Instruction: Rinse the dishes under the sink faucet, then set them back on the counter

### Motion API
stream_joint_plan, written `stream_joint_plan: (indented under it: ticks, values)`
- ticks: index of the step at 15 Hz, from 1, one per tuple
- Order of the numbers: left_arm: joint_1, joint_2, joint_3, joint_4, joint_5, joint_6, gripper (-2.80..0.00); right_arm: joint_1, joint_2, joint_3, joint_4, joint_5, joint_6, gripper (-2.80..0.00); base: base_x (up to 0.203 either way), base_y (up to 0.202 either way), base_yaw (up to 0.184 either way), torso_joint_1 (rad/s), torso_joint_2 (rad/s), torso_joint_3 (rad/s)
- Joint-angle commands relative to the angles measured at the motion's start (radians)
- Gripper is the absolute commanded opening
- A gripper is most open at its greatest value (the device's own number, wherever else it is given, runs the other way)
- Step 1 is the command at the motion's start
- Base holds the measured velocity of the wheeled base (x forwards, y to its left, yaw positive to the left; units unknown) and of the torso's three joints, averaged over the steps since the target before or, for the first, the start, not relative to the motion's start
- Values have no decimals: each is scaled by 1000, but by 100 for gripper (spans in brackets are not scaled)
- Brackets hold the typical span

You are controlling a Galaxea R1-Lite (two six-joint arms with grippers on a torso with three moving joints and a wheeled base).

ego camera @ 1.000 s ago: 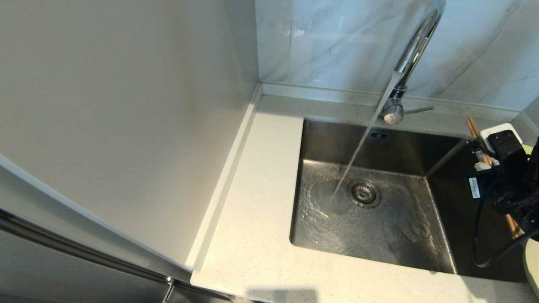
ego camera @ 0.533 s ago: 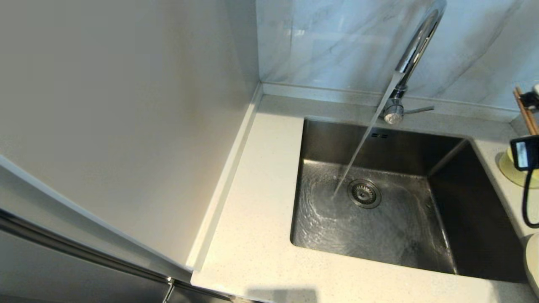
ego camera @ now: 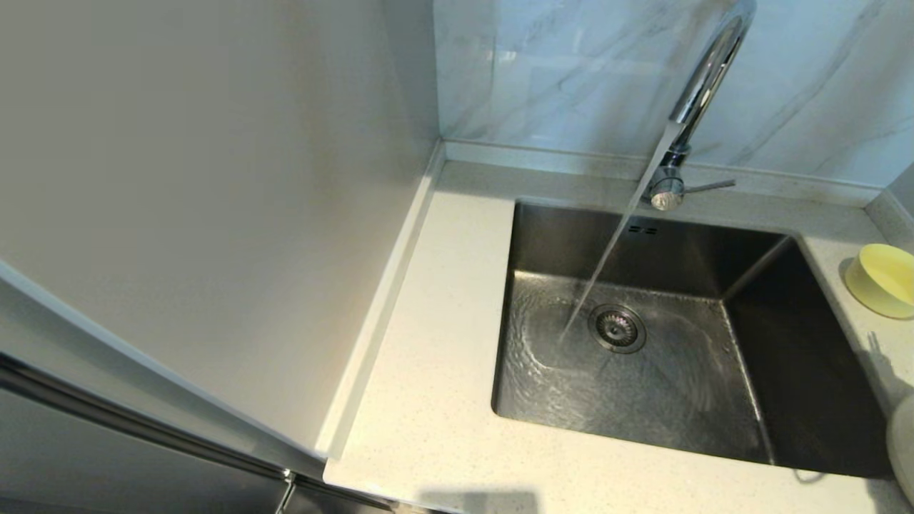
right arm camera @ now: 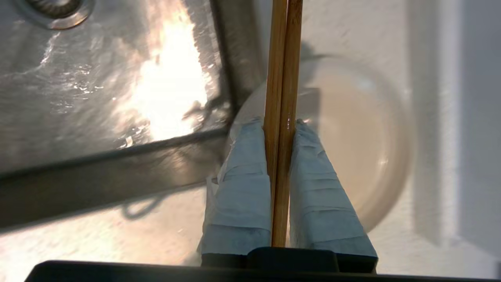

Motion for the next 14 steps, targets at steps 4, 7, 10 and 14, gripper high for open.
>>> stream_joint_plan:
  ticks: [4,7,10,14]
  values:
    - [0,0,0,0,0,0,-280,-64,13,169,-111,35,1,-280,0,0,0,0,0,0]
    - [0,0,0,0,0,0,-280,-72,66,347,-484,34,-21,-280,0,0,0,0,0,0]
    - [0,0,0,0,0,0,-280,-131,127,442,-695,36,-76,-280,0,0,0,0,0,0]
    - [0,0,0,0,0,0,-280,-200,138,448,-702,50,-114,-280,0,0,0,0,0,0]
